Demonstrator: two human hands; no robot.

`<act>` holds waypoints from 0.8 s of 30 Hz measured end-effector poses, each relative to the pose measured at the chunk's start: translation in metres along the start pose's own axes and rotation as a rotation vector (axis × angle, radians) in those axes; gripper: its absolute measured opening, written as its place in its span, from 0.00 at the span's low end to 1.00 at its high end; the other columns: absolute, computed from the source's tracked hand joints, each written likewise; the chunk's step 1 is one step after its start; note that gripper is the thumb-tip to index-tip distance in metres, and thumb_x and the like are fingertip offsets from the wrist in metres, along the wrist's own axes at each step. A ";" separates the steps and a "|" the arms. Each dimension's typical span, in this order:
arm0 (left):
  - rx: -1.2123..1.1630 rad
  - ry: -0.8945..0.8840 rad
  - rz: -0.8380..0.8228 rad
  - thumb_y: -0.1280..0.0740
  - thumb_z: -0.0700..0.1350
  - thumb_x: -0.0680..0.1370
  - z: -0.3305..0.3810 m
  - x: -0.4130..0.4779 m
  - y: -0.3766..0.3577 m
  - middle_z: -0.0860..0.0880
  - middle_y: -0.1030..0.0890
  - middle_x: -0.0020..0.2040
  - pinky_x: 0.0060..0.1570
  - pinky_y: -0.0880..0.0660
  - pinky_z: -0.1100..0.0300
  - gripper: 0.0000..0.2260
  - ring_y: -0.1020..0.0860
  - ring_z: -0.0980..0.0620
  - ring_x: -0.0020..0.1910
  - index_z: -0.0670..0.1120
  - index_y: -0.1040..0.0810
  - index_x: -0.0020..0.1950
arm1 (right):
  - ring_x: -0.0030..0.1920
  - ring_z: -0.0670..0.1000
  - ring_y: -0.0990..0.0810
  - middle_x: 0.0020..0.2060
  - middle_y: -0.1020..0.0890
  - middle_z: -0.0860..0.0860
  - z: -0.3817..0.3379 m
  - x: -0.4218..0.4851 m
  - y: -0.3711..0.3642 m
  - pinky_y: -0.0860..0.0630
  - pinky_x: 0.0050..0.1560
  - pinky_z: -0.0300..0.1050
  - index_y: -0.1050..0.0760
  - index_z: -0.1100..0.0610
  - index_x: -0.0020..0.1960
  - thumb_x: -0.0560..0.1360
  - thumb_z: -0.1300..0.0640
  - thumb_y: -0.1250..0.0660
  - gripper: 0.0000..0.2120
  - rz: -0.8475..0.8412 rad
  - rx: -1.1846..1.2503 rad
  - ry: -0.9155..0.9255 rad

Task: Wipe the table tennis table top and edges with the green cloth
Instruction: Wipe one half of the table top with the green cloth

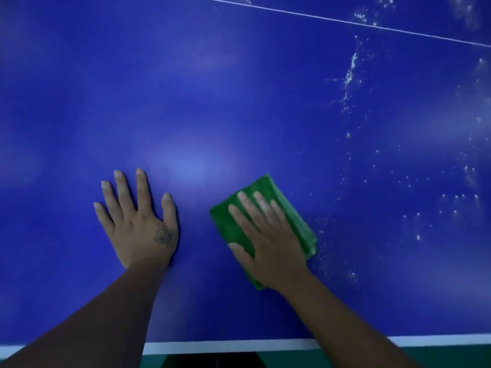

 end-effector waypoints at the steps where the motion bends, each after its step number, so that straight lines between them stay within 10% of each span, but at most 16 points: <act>1: -0.001 0.000 -0.003 0.50 0.65 0.86 0.000 0.000 0.000 0.47 0.51 0.89 0.85 0.56 0.37 0.33 0.55 0.43 0.88 0.54 0.46 0.89 | 0.88 0.57 0.46 0.88 0.43 0.49 0.018 0.005 0.006 0.43 0.85 0.64 0.39 0.50 0.87 0.86 0.39 0.38 0.33 0.009 -0.024 -0.022; 9: -0.008 -0.031 -0.021 0.52 0.65 0.86 0.001 -0.003 0.003 0.45 0.52 0.89 0.85 0.59 0.38 0.33 0.55 0.42 0.88 0.53 0.48 0.89 | 0.88 0.58 0.52 0.89 0.49 0.53 0.040 0.053 0.019 0.53 0.86 0.61 0.45 0.52 0.89 0.88 0.36 0.48 0.35 0.083 -0.130 -0.427; 16: -0.009 -0.160 -0.115 0.55 0.60 0.87 0.003 -0.075 0.008 0.44 0.50 0.89 0.85 0.55 0.40 0.33 0.53 0.42 0.88 0.46 0.48 0.89 | 0.88 0.56 0.48 0.88 0.44 0.51 -0.044 -0.080 -0.008 0.45 0.86 0.63 0.41 0.52 0.87 0.88 0.39 0.41 0.32 0.083 -0.025 -0.164; 24: -0.025 -0.108 -0.055 0.50 0.61 0.86 0.011 -0.151 -0.002 0.44 0.48 0.89 0.85 0.54 0.38 0.34 0.52 0.41 0.88 0.46 0.45 0.89 | 0.88 0.57 0.47 0.87 0.42 0.50 0.056 -0.087 0.024 0.44 0.85 0.64 0.37 0.49 0.86 0.86 0.39 0.38 0.31 -0.003 -0.064 -0.067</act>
Point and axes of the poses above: each hand's wrist, its own x-axis towards the middle knuckle, its own y-axis out of the back of the hand, z = x × y, the point moved 7 cm from there along x, towards the middle knuckle
